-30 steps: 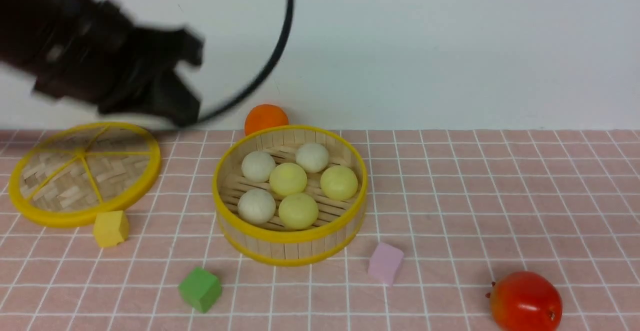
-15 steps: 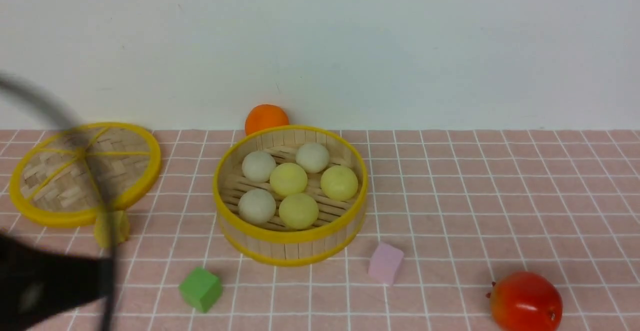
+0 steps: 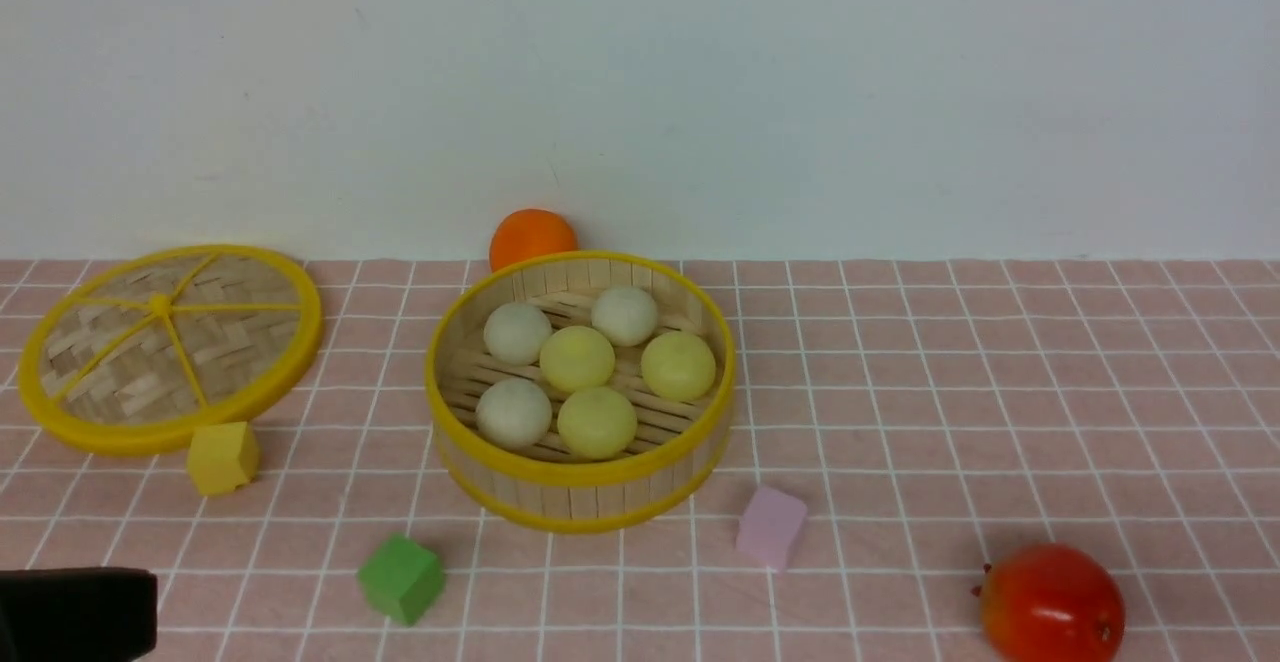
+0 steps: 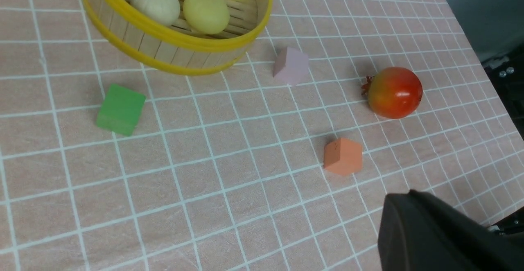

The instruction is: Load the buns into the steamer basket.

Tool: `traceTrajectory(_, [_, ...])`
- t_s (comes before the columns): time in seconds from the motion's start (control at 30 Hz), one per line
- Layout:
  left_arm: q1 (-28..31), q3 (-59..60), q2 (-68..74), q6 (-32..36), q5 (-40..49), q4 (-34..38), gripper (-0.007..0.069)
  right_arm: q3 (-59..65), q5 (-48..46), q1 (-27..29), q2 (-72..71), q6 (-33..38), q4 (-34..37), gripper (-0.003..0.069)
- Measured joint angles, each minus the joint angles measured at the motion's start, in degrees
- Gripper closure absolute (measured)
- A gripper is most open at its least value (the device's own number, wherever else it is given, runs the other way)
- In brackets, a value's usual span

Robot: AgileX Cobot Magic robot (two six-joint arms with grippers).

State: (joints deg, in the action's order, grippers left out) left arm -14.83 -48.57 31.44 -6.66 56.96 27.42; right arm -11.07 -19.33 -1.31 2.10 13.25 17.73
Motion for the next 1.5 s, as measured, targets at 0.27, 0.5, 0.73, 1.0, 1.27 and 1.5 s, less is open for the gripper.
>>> traceTrajectory(0.27, [1.69, 6.86, -5.49, 0.41, -11.56, -8.76, 0.0612, 0.00, -0.59, 0.00, 0.00, 0.11, 0.00, 0.0647])
traceTrajectory(0.5, [4.26, 29.43, -18.86, -11.98, -33.98, -28.27, 0.0612, 0.00, -0.59, 0.04, 0.00, 0.11, 0.00, 0.0642])
traceTrajectory(0.73, [4.26, 49.44, -31.63, -17.45, -35.59, -31.72, 0.0612, 0.00, -0.64, 0.04, 0.00, 0.11, 0.00, 0.0636])
traceTrajectory(1.0, [4.38, 49.52, -32.01, -19.45, -36.05, -31.68, 0.0612, 0.00, -0.85, 0.04, 0.00, 0.11, 0.01, 0.0628])
traceTrajectory(1.27, [4.38, 49.52, -32.01, -19.52, -36.05, -31.68, 0.0612, 0.00, -0.86, 0.04, 0.00, 0.11, 0.01, 0.0622])
traceTrajectory(1.5, [4.38, 49.52, -32.01, -19.52, -36.05, -31.68, 0.0612, 0.00, -0.90, 0.04, 0.00, 0.17, -0.19, 0.0622])
